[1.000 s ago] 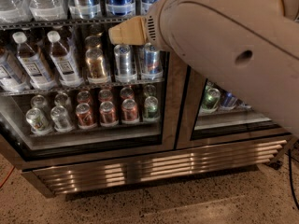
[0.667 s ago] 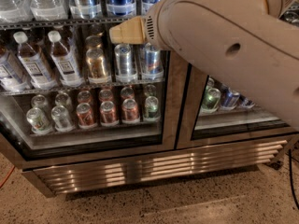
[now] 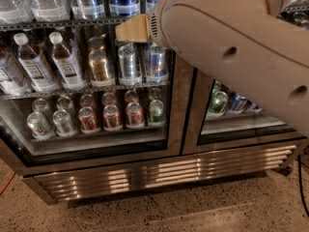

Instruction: Open right fridge door

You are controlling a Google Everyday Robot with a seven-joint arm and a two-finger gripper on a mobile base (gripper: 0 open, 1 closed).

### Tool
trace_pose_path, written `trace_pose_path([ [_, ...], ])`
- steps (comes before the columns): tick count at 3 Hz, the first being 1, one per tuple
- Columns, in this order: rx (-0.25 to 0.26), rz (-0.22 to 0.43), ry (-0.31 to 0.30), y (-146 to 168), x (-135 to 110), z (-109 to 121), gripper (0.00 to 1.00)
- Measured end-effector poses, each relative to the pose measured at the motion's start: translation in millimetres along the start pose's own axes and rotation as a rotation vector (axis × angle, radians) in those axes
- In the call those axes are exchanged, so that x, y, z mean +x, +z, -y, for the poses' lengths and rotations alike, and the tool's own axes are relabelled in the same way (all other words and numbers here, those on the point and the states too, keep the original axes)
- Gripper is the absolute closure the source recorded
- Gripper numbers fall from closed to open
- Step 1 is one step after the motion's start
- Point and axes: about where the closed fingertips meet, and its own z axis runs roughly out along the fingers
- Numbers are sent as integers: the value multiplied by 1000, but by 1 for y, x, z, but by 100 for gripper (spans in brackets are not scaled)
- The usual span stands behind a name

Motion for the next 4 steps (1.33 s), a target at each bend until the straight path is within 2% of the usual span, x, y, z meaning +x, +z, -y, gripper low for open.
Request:
trace_pose_path([
  [1,19,-1,8,2,-1,3,0],
  [2,73,1,6,7,-3,10,0],
  [3,114,36,-6,3,-14,19,0],
  [4,77,83,73,9,-26,74,0],
])
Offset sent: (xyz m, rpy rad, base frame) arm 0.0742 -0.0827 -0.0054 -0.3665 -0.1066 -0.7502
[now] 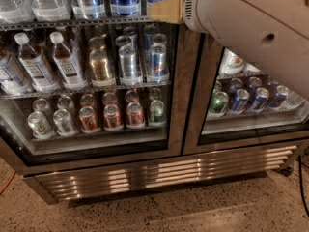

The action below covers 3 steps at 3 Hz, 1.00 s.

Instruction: Open right fridge door

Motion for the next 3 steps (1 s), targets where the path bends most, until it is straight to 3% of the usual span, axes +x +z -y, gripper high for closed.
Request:
trace_pose_path([
  [1,0,0,0,0,0,0,0],
  [2,52,-8,-72,-6,5,-12,0],
  [3,107,5,-130,-10,1,-4,0],
])
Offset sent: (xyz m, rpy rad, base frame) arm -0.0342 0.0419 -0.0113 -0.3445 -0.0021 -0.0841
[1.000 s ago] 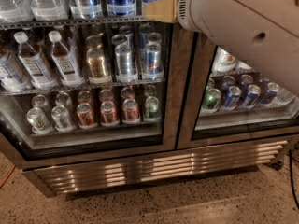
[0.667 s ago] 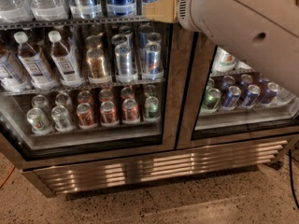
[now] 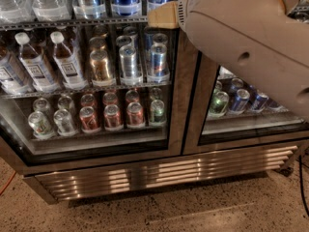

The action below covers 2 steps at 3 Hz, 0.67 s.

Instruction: Open right fridge door

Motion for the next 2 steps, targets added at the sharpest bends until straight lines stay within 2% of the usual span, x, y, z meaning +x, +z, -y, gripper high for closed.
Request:
trace_pose_path([
  [1,-22,4,-3,-3,0,-7,0],
  [2,-86,13,-31,-22,14,-20,0],
])
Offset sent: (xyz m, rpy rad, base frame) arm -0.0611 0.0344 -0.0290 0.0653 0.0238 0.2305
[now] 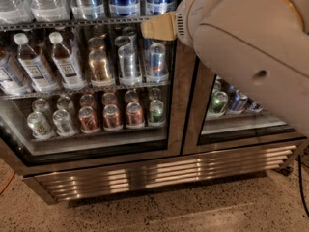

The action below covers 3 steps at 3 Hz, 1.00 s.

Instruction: Open right fridge door

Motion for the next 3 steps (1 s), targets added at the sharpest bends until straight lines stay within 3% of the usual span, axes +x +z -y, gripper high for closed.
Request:
trace_pose_path([
  [1,-40,3,31,-2,-3,-11,0],
  [2,-41,3,31,-2,-3,-11,0],
  [3,-96,5,45,0,-2,-16,0],
])
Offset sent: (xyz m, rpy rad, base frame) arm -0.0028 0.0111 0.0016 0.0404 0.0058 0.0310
